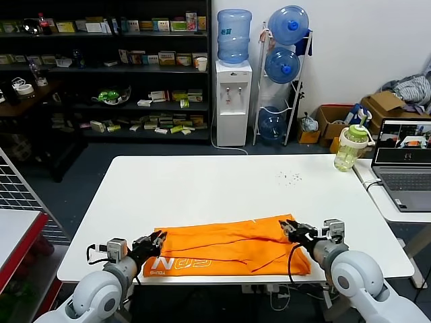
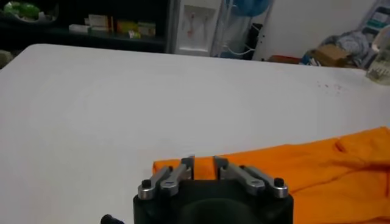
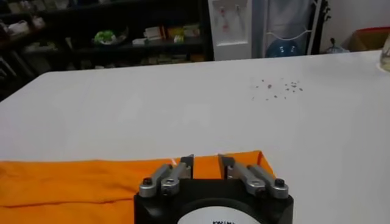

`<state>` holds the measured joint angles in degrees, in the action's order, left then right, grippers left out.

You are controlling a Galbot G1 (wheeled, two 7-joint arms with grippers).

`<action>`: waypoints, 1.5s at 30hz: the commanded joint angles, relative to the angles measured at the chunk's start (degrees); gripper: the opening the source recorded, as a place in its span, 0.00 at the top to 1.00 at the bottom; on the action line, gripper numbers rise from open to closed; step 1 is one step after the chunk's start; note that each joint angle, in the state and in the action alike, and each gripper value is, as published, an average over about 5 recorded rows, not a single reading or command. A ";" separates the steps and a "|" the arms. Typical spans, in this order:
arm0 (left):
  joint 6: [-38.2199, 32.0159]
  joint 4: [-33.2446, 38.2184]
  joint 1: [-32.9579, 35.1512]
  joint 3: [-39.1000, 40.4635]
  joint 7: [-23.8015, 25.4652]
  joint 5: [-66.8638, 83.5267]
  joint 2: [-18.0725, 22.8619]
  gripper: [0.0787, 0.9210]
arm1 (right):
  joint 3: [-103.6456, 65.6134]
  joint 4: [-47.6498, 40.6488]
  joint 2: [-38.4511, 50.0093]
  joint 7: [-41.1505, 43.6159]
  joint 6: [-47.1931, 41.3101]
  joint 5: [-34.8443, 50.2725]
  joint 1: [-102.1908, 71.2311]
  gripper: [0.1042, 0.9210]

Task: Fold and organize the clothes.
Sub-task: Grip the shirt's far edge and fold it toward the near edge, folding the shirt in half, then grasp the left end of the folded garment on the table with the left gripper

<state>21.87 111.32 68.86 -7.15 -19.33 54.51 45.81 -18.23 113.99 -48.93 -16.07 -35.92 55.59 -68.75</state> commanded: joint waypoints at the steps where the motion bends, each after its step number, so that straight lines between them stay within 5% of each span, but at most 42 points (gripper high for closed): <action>1: 0.45 1.02 4.63 -1.21 -0.10 -2.45 0.80 0.61 | -4.34 2.98 0.24 0.84 0.03 -0.18 -5.76 0.55; 12: -1.59 -5.34 3.84 -0.97 0.51 -5.83 4.79 0.24 | -7.69 4.46 -1.32 1.27 0.57 -1.30 -10.22 0.17; 16: -2.15 -6.61 3.79 -0.85 0.86 -6.65 4.80 0.14 | -7.91 4.42 -1.54 1.26 0.68 -1.33 -10.33 0.12; 23: -2.94 -7.24 4.41 -0.29 1.24 -7.30 4.78 0.12 | -7.77 4.29 -1.84 1.19 0.66 -1.34 -10.18 0.12; 27: -3.41 -7.33 4.45 -0.03 1.28 -7.58 5.07 0.18 | -7.76 4.25 -1.79 1.15 0.67 -1.33 -10.16 0.12; 45: -4.10 -5.67 4.60 -0.34 -0.18 -7.41 5.54 0.79 | -7.38 3.83 -2.34 1.21 0.91 -1.62 -9.81 0.12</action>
<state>17.89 105.17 73.31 -7.05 -19.17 47.14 51.43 -25.69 117.93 -51.14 -14.91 -35.08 54.03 -78.69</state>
